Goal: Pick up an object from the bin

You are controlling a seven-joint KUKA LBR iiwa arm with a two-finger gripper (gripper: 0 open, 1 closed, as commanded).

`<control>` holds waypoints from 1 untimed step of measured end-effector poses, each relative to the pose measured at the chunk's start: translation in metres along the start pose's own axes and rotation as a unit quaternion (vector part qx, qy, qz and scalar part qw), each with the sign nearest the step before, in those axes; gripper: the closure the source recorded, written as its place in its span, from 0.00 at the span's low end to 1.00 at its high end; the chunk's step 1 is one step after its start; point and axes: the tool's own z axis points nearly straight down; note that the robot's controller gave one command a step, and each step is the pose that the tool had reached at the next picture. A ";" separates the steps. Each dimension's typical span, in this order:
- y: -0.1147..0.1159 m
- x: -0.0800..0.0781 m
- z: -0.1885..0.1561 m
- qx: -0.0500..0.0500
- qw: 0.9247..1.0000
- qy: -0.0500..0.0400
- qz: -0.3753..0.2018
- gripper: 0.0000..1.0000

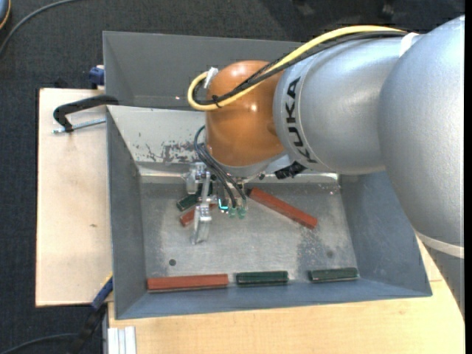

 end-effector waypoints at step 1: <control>-0.059 -0.022 0.082 0.000 0.998 -0.006 -0.055 0.00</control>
Offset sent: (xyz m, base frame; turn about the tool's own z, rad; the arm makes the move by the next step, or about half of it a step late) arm 0.0202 -0.0571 -0.0812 -0.1128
